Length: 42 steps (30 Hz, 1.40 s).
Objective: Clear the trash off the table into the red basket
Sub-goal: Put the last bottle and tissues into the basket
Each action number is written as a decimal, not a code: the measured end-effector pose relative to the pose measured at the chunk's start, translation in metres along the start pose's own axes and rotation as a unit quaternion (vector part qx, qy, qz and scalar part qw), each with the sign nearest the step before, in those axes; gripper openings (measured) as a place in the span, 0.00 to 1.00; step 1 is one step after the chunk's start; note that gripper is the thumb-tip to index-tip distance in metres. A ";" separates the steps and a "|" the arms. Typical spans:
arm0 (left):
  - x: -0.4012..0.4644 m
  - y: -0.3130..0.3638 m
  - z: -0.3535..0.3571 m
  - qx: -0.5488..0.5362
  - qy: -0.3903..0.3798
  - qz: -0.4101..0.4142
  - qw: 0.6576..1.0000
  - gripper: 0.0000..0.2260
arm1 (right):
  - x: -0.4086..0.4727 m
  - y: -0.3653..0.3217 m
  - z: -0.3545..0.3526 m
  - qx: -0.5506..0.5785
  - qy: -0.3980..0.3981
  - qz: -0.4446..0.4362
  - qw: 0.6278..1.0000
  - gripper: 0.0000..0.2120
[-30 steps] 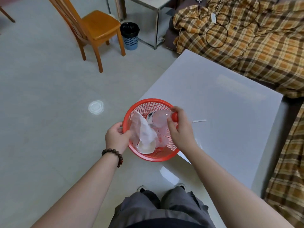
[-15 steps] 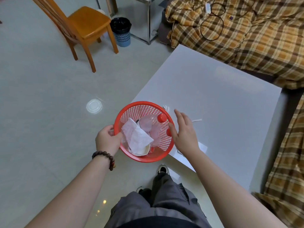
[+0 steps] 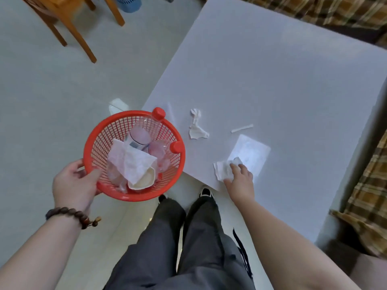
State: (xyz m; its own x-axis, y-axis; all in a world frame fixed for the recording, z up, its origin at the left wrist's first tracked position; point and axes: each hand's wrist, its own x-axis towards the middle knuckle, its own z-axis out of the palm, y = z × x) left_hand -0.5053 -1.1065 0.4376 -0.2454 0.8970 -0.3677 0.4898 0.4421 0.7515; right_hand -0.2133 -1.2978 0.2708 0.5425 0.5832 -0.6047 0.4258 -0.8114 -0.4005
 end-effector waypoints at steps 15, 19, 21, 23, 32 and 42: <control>0.046 -0.001 0.008 0.036 -0.019 -0.024 0.999 0.11 | 0.049 -0.009 0.016 -0.012 0.069 0.001 0.998 0.08; 0.051 0.011 0.014 0.031 -0.022 -0.017 0.999 0.13 | 0.037 -0.052 -0.008 0.107 0.140 -0.035 0.984 0.07; 0.052 0.017 0.016 0.027 -0.020 -0.004 0.999 0.14 | 0.025 -0.089 -0.024 0.186 0.188 -0.072 0.962 0.06; 0.054 0.022 0.016 0.026 -0.017 0.003 1.000 0.14 | 0.010 -0.133 -0.041 0.257 0.224 -0.121 0.932 0.06; 0.061 0.047 0.015 0.020 -0.012 0.044 0.999 0.15 | -0.021 -0.295 -0.045 0.147 0.157 -0.422 0.881 0.05; 0.077 0.048 0.004 0.015 0.019 0.011 1.000 0.09 | -0.015 -0.317 -0.027 0.068 0.030 -0.423 0.903 0.16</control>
State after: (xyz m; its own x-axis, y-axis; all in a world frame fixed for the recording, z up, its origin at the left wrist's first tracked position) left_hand -0.4968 -1.0162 0.4434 -0.2649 0.9060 -0.3301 0.5197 0.4225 0.7426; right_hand -0.3366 -1.0478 0.4253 0.1057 0.9944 -0.0060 0.6158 -0.0703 -0.7848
